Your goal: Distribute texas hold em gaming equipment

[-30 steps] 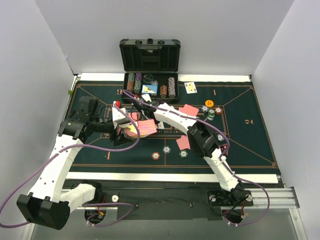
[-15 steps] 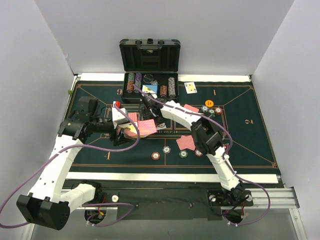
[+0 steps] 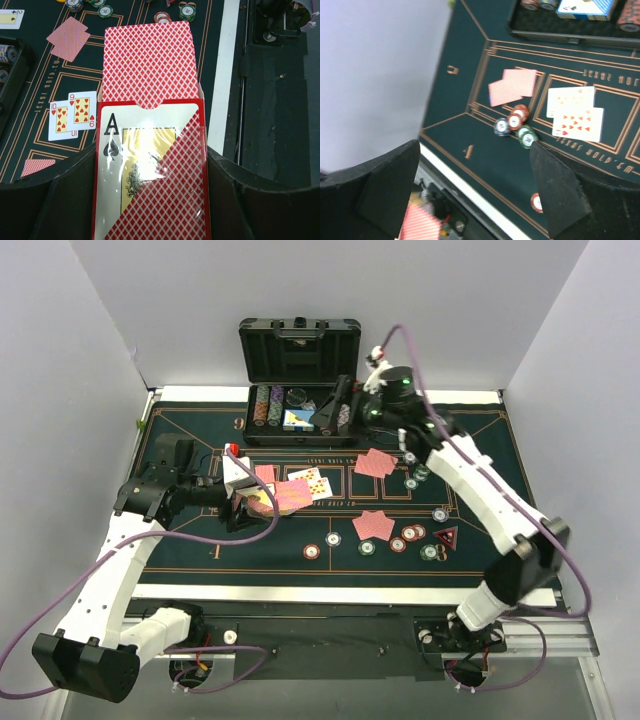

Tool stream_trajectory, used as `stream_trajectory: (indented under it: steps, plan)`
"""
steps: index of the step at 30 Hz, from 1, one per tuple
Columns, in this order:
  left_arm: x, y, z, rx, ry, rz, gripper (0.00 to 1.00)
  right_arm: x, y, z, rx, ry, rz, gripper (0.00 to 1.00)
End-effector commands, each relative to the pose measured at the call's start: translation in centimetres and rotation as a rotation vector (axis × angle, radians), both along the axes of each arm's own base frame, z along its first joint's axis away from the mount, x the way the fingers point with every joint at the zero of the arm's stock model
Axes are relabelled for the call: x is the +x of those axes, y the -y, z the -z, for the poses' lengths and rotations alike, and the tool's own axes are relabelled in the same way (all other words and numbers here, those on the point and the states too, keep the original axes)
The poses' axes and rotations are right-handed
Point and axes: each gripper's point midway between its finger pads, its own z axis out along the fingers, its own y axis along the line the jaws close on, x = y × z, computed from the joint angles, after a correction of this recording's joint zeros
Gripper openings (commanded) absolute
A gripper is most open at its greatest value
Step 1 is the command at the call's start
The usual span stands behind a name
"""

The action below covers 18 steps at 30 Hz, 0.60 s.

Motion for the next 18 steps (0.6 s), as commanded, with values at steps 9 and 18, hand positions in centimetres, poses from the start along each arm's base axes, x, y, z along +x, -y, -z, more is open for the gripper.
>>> stream_trajectory:
  steps: [9,18]
  plan:
    - [-0.3,0.2,-1.2,-0.037,0.040,0.023,0.02,-10.2,-0.8,-2.8,0.399,-0.154,-0.148,0.96]
    - [0.2,0.3,-1.3,-0.044,0.039,0.016,0.02,-14.4,-4.3,-1.4,0.358,-0.194,-0.263,0.98]
